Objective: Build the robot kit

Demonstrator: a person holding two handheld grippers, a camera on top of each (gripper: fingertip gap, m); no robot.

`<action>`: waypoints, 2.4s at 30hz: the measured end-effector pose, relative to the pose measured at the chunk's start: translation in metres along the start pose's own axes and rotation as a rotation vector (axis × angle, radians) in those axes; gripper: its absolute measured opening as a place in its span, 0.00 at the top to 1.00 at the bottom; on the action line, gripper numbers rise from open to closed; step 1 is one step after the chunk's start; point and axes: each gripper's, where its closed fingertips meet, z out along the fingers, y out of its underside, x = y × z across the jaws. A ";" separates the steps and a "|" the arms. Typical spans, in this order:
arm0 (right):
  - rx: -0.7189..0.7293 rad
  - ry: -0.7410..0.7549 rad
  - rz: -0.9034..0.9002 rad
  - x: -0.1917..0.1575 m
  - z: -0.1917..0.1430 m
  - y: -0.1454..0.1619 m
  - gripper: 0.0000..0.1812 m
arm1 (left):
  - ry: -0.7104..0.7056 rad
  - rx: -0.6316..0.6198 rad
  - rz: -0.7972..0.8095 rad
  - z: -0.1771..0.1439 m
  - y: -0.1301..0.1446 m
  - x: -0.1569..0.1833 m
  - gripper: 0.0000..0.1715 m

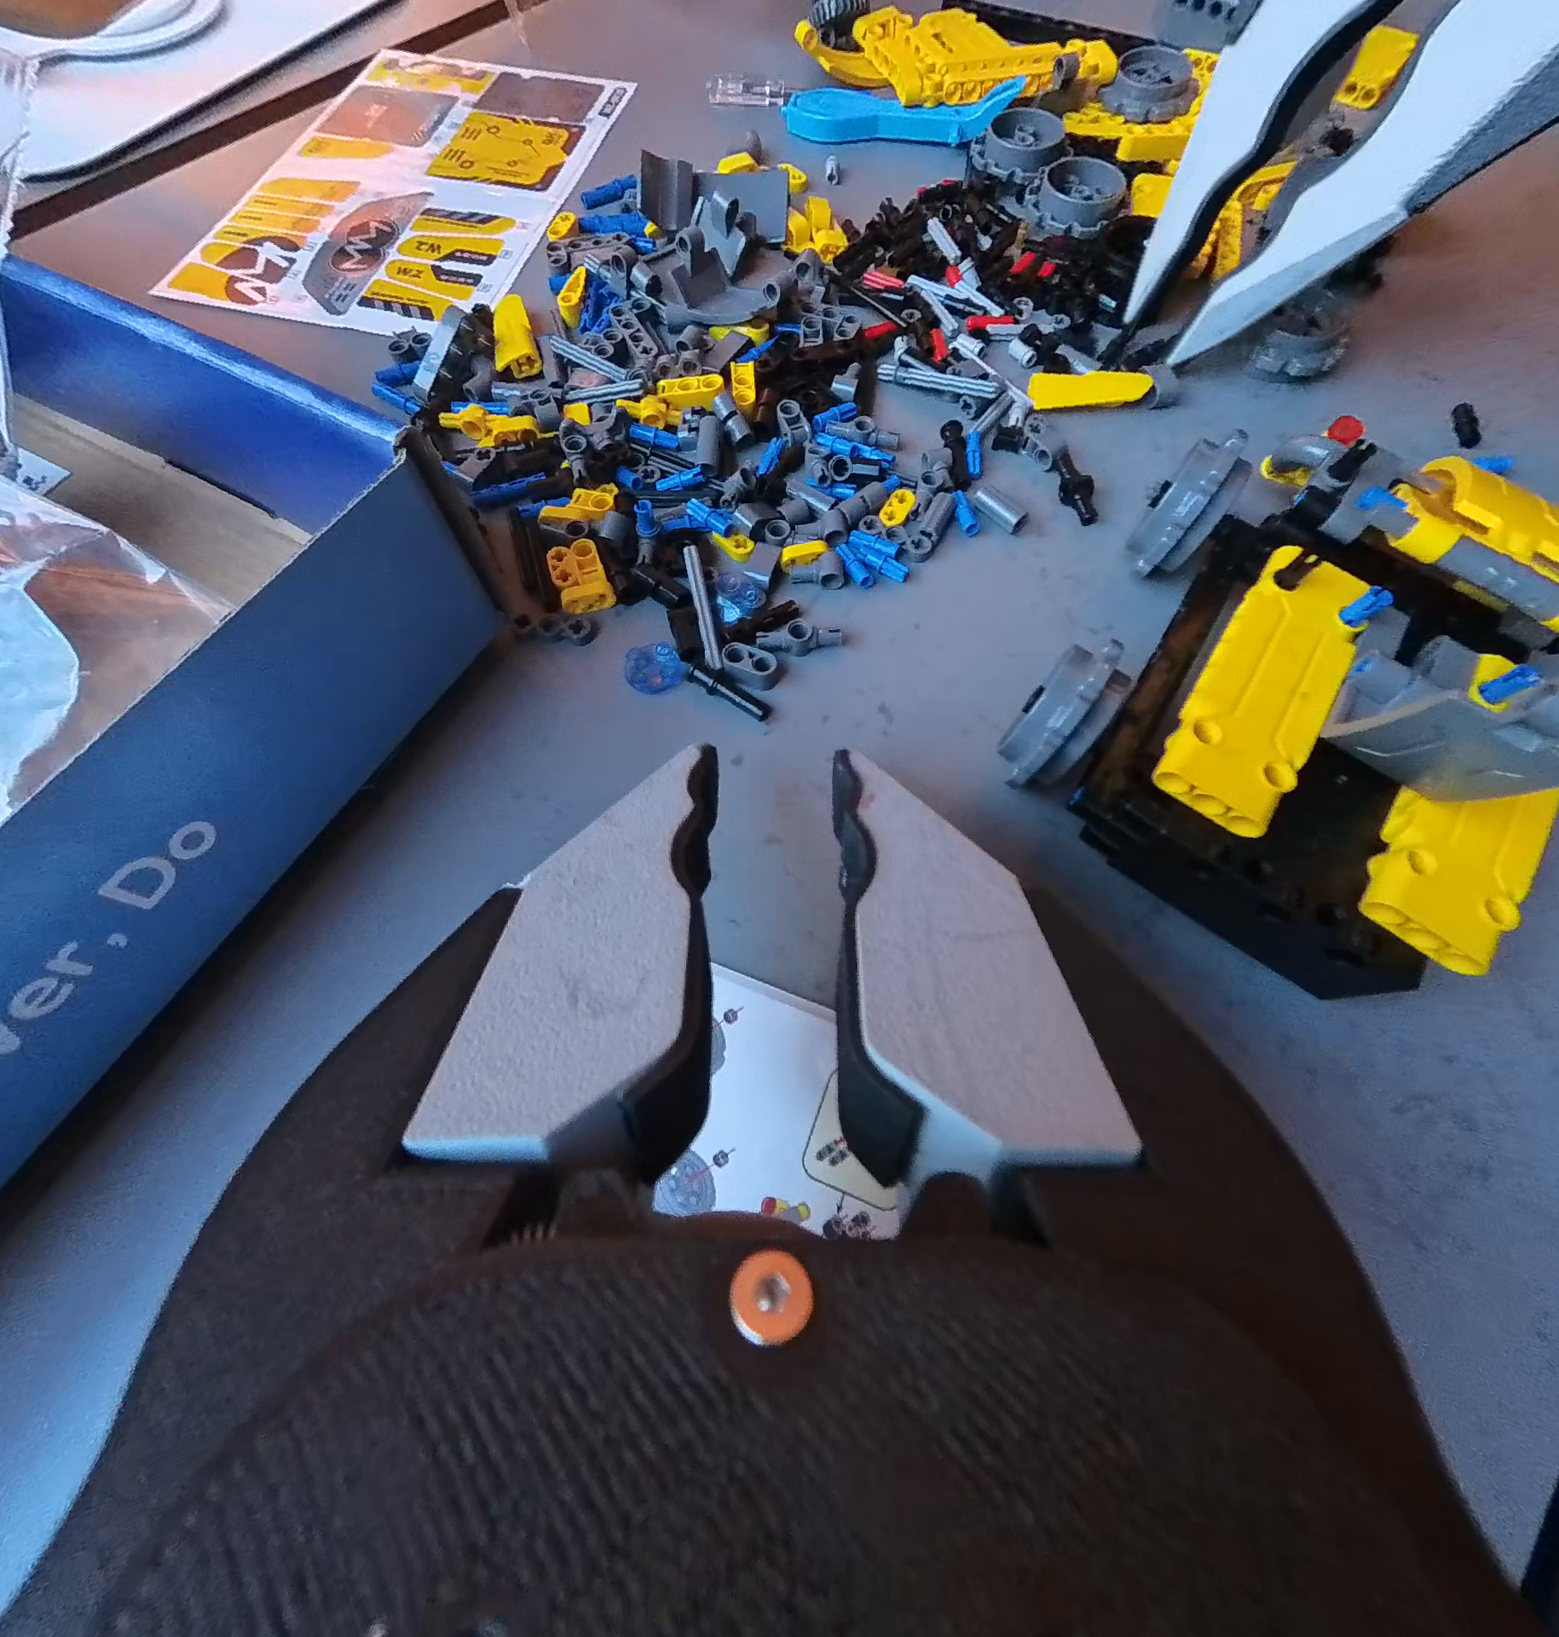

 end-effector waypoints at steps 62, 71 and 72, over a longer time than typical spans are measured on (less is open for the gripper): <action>-0.052 -0.123 0.039 -0.085 -0.054 0.065 0.95 | 0.029 -0.010 -0.001 0.001 0.001 0.003 0.87; 0.026 -0.129 0.048 -0.094 -0.041 0.065 0.91 | 0.011 -0.019 0.004 0.002 0.002 0.001 0.87; 0.036 -0.126 0.050 -0.094 -0.042 0.065 0.91 | 0.009 -0.019 0.003 0.002 0.002 0.001 0.87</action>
